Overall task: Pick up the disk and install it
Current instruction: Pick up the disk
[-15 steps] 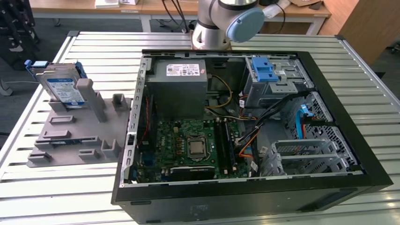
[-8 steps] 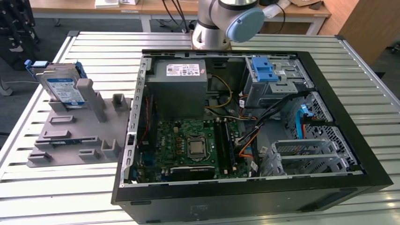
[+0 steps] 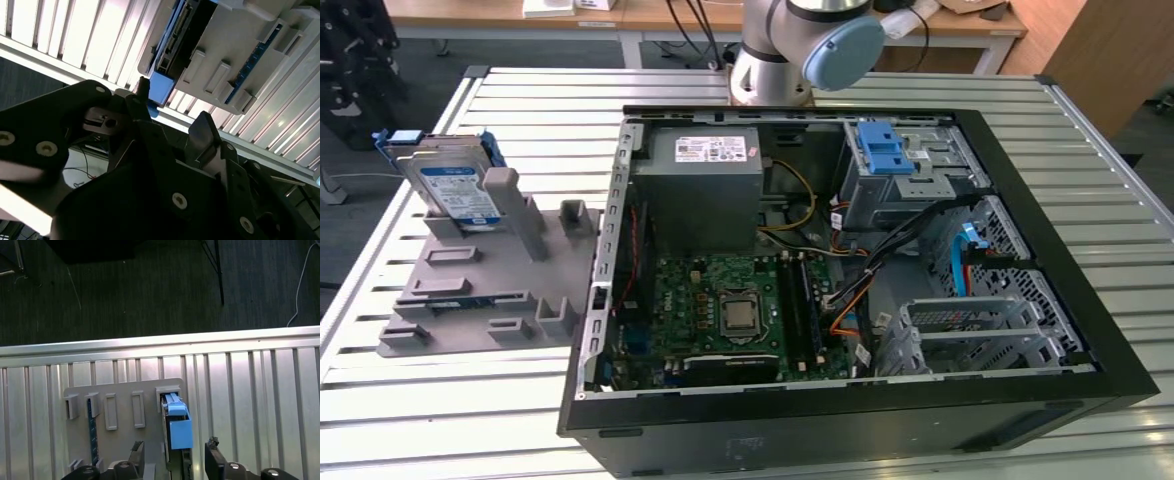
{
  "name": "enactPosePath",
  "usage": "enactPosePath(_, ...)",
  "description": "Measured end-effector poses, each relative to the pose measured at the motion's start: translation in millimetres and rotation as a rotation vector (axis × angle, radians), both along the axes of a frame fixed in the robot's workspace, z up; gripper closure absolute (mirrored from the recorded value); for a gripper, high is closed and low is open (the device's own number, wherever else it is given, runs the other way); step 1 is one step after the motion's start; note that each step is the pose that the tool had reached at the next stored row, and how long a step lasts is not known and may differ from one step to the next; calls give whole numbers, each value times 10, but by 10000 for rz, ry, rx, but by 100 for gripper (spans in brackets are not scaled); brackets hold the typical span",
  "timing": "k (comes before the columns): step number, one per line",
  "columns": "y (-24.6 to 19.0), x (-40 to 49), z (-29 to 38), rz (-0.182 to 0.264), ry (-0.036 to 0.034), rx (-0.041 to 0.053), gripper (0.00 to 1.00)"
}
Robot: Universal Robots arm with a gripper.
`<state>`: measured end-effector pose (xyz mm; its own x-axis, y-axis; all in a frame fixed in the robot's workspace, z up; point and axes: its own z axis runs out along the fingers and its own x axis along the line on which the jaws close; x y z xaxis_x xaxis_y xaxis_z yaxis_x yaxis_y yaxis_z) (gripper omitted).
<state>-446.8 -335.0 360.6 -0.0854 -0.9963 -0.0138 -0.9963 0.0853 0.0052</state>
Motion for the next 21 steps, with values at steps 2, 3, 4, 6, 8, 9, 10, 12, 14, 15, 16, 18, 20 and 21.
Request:
enactPosePath(2, 0, 0, -10, 77, 0, 0, 40)
enactPosePath(3, 0, 0, -17, 207, 0, -1, 34)
enactPosePath(4, 0, 0, -24, 335, 0, 3, 34)
enactPosePath(6, 1, 0, -43, 470, 0, 7, 34)
enactPosePath(8, 3, 0, -63, 472, 0, 7, 34)
enactPosePath(9, 5, 0, -76, 471, 1, 7, 34)
enactPosePath(10, 5, -1, -87, 470, 1, 7, 34)
enactPosePath(12, 5, -1, -93, 470, 3, 6, 34)
enactPosePath(14, 5, -1, -93, 470, 3, 6, 34)
enactPosePath(15, 5, -1, -96, 471, 1, 7, 34)
enactPosePath(16, 5, -1, -100, 470, 0, 7, 34)
enactPosePath(18, 5, 0, -102, 470, 1, 7, 34)
enactPosePath(20, 5, 0, -107, 471, 0, 7, 34)
enactPosePath(21, 5, -1, -108, 470, 0, 7, 34)
